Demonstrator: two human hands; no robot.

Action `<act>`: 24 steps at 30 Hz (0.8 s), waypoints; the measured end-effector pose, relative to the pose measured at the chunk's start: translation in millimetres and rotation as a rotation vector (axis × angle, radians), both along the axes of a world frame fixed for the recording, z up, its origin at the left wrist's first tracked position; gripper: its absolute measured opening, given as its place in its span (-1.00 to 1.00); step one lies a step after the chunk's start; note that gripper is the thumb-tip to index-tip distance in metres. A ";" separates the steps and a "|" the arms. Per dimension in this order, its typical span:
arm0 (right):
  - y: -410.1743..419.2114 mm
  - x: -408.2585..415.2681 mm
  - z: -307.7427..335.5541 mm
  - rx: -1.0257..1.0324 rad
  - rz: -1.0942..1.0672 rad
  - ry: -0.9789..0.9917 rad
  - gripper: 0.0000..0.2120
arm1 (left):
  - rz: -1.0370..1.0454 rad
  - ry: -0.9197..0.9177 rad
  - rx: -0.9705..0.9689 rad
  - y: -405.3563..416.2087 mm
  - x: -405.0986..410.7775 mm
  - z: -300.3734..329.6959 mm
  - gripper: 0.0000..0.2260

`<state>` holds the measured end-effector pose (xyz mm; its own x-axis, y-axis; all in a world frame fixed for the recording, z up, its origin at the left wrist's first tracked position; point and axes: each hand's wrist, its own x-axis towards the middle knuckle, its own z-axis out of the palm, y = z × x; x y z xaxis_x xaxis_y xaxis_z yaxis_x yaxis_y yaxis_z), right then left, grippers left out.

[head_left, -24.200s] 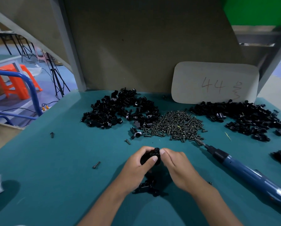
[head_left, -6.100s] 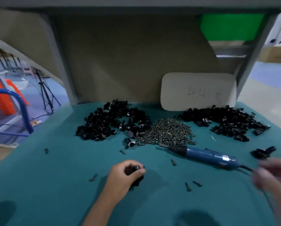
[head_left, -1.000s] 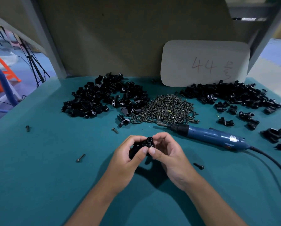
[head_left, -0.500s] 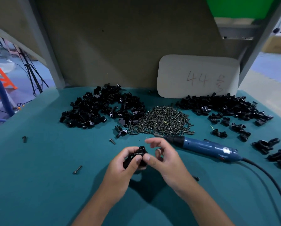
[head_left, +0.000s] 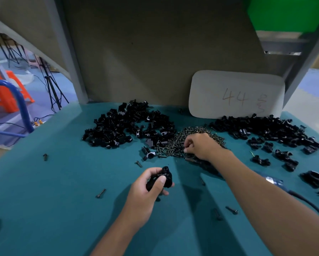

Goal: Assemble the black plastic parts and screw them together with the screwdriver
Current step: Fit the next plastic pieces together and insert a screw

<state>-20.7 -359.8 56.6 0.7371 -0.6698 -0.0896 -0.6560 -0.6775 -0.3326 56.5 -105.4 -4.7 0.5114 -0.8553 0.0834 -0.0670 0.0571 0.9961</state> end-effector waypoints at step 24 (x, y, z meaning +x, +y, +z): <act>149.9 -78.7 -28.7 0.588 -0.062 -0.901 -0.75 | -0.031 0.006 0.012 -4.5 -1.8 -1.9 -0.60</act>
